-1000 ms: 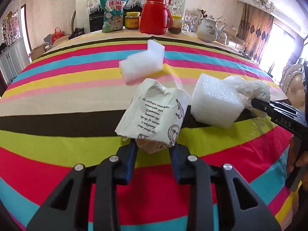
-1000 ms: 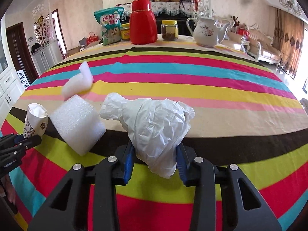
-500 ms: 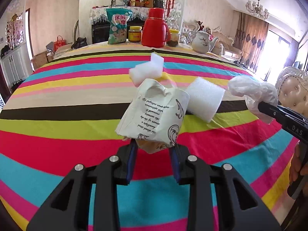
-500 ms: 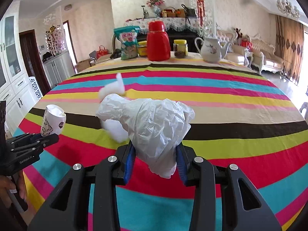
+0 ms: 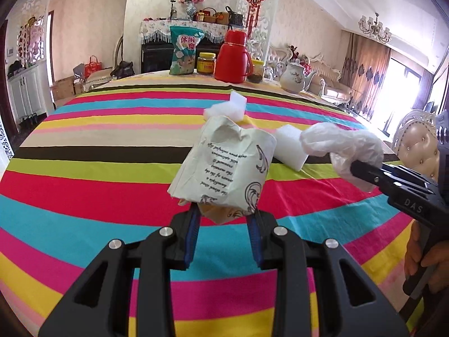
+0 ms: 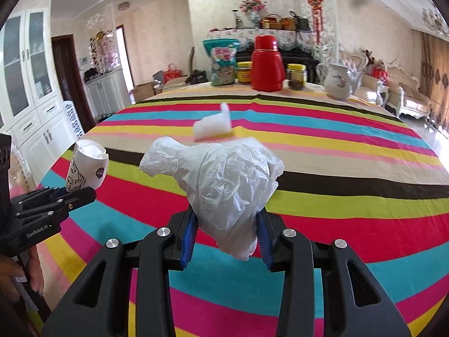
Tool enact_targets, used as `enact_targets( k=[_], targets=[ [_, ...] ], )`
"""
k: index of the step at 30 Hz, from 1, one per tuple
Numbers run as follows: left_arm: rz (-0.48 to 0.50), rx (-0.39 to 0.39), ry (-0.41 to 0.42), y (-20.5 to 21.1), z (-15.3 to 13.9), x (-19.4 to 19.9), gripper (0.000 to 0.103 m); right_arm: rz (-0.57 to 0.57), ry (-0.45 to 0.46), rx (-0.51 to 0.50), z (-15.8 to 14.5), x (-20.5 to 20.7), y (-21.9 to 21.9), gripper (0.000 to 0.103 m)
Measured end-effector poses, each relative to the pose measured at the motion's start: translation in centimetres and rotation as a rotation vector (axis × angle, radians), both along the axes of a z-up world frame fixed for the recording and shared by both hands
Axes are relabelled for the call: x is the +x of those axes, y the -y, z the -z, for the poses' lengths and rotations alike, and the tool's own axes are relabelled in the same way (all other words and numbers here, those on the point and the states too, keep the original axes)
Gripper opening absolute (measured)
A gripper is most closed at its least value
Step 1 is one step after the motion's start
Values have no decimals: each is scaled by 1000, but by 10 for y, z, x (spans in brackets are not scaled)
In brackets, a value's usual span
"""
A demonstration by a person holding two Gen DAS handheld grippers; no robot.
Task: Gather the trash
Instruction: 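Carry the paper cup and plastic bag over the pink wastebasket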
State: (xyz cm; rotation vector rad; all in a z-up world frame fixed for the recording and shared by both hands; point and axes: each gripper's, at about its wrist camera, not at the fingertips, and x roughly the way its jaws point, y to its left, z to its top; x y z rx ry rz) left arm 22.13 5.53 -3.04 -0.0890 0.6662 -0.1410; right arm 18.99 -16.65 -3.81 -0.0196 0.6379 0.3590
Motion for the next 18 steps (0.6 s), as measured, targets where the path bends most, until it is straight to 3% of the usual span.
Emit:
enact_targets(
  k=[8, 18],
  targets=[
    [-25, -12, 19, -22, 2, -30, 31, -62, -3, 8, -1, -12, -29, 37],
    [-127, 17, 106, -54, -6, -72, 31, -180, 46, 35, -5, -35, -80, 37]
  ],
)
